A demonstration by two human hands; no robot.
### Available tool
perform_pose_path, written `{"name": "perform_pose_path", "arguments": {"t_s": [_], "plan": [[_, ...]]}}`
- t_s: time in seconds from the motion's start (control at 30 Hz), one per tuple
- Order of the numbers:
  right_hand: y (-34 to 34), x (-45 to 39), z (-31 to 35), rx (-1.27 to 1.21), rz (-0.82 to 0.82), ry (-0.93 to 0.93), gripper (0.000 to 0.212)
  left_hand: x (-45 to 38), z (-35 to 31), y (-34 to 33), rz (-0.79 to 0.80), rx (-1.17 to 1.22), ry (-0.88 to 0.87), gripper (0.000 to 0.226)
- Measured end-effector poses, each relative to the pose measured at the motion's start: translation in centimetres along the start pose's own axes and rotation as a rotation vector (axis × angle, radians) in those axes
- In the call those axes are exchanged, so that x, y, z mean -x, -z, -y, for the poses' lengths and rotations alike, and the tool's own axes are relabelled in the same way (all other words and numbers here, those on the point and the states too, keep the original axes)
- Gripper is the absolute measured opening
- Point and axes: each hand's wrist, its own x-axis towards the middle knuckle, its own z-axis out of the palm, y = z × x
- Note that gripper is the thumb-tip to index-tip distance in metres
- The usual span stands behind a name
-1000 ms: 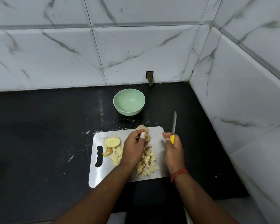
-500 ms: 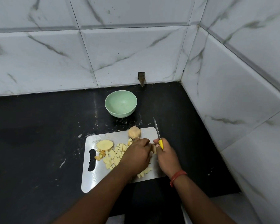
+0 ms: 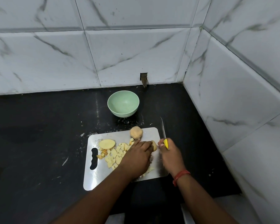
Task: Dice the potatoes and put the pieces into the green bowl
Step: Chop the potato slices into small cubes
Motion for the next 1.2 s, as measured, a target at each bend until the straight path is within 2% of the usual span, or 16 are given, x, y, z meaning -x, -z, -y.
{"name": "perform_pose_path", "arguments": {"t_s": [0.1,0.27,0.47,0.77,0.9,1.03,1.2], "plan": [[0.5,0.0,-0.1,0.142,-0.043,-0.013,0.016,0.1,-0.2,0.2,0.014,0.003,0.022,0.05],[1.3,0.6,0.6,0.505,0.142,-0.071,0.017,-0.1,-0.8,0.6,0.031,-0.036,0.062,0.053],[0.5,1.4,1.2,0.705,0.283,-0.054,0.024,0.0,-0.9,0.9,0.067,-0.019,0.082,0.053],[-0.6,1.5,1.7,0.824,0.336,-0.148,0.035,-0.3,-0.8,0.4,0.108,-0.091,0.078,0.053],[-1.0,1.7,1.5,0.88,0.319,-0.168,0.038,-0.4,-1.0,0.3,0.088,-0.132,0.061,0.071],[-0.6,2.0,1.0,0.834,0.363,-0.116,0.039,-0.5,-1.3,0.6,0.115,-0.13,0.098,0.053],[0.0,2.9,0.7,0.802,0.394,-0.12,0.037,-0.4,-1.9,1.2,0.142,-0.137,0.119,0.052]]}}
